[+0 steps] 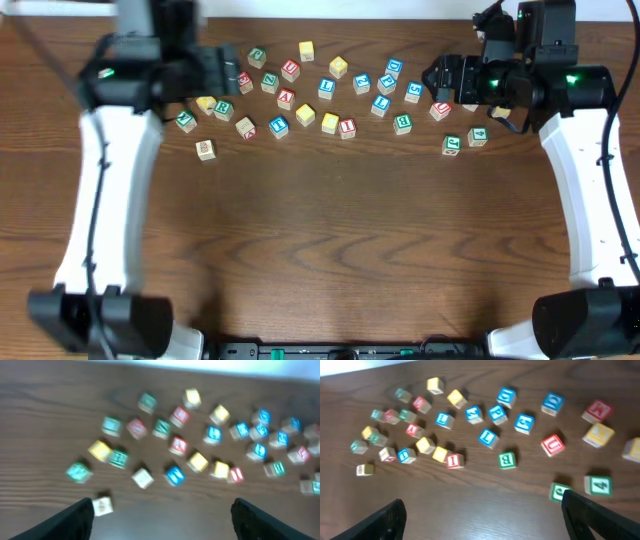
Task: Spell out CORL
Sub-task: 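Lower the left gripper over the yellow-bordered C block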
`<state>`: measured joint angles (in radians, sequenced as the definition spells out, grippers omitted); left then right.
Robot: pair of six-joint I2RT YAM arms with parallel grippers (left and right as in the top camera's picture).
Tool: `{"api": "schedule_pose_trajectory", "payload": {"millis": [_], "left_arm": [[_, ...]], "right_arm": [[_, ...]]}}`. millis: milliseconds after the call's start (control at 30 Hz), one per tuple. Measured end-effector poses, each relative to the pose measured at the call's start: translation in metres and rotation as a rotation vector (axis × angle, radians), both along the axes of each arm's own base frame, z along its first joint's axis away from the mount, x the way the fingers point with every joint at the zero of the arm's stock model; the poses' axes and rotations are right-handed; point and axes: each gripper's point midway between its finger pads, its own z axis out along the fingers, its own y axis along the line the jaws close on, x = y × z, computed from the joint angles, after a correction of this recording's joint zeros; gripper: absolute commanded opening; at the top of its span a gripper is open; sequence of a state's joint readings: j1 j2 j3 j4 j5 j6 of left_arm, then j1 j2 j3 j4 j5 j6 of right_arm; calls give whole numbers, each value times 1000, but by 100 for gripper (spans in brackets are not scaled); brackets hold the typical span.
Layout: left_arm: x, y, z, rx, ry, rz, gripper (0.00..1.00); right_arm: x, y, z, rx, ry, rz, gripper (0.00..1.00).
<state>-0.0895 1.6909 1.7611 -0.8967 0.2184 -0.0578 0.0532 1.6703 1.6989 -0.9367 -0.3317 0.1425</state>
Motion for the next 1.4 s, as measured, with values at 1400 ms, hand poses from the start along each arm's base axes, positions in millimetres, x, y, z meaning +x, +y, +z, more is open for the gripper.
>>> {"api": "schedule_pose_trajectory", "payload": {"millis": [1400], "left_arm": [[18, -149, -170, 66, 222, -248, 68]], "right_arm": [[-12, -28, -17, -81, 84, -74, 94]]}}
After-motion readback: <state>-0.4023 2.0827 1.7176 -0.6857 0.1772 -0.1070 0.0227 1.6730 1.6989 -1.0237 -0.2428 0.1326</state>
